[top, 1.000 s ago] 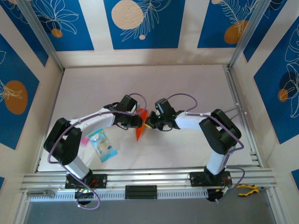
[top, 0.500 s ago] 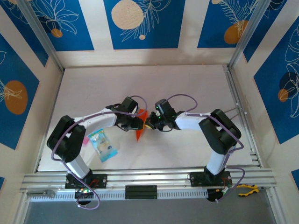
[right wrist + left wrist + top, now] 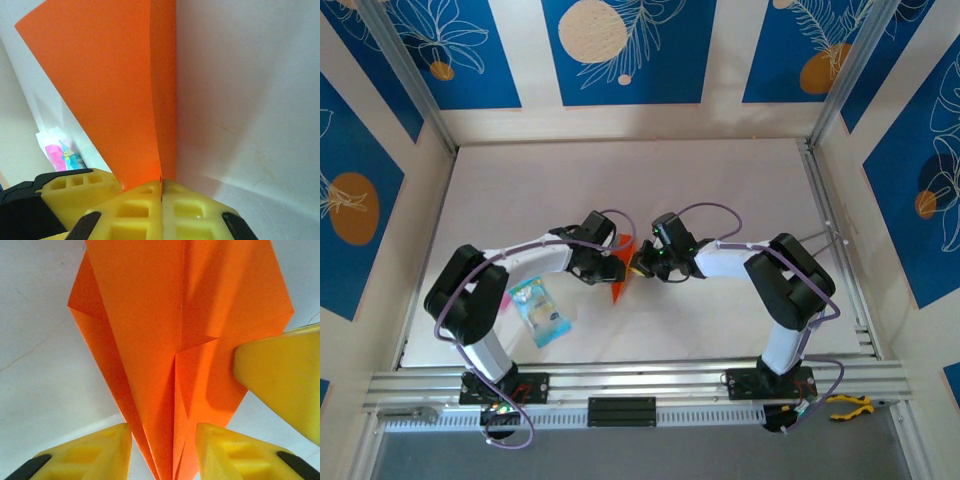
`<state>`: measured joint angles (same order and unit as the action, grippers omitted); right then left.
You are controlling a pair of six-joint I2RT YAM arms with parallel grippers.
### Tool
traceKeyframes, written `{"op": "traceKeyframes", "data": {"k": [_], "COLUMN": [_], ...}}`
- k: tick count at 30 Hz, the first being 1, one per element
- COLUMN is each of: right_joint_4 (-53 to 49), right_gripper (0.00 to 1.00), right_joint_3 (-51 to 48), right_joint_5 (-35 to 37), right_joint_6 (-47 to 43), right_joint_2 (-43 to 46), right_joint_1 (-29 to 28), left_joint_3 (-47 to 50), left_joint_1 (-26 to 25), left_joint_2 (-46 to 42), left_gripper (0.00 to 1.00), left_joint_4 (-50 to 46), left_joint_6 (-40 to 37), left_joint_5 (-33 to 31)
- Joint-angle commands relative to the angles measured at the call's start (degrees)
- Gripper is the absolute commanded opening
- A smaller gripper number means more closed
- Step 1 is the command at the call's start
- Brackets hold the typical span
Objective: Fold a paper plane with a square sheet of paper (pick it up from the middle)
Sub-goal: Move a paper plane to the center of the table.
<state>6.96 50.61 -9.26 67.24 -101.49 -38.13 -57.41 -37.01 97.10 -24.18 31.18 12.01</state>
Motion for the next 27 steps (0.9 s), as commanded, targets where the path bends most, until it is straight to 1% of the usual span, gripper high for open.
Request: {"op": "traceKeyframes", "data": {"k": [1, 5, 14, 20, 27], "right_joint_4": [0.55, 0.49, 0.53, 0.69, 0.78], "right_gripper": [0.02, 0.02, 0.02, 0.02, 0.02], "right_joint_3": [-0.77, -0.75, -0.56, -0.60, -0.36], "right_joint_5": [-1.11, -1.20, -1.20, -1.47, -1.73], "right_joint_6": [0.67, 0.70, 0.87, 0.88, 0.88], "right_joint_2": [-0.57, -0.59, -0.90, -1.09, -1.16], "right_joint_1": [-0.02, -0.02, -0.10, -0.10, -0.02], "left_joint_3": [0.55, 0.68, 0.69, 1.25, 1.07], "left_joint_1": [-0.32, -0.27, -0.45, -0.43, -0.46], "left_joint_2": [-0.70, -1.14, -2.25, -1.93, -0.83], "left_gripper": [0.38, 0.35, 0.34, 0.30, 0.30], "left_joint_4": [0.15, 0.11, -0.53, 1.55, 1.97], "left_joint_6": [0.08, 0.07, -0.40, -0.20, -0.08], "left_joint_5": [-0.06, -0.28, -2.52, -0.46, 0.88]}}
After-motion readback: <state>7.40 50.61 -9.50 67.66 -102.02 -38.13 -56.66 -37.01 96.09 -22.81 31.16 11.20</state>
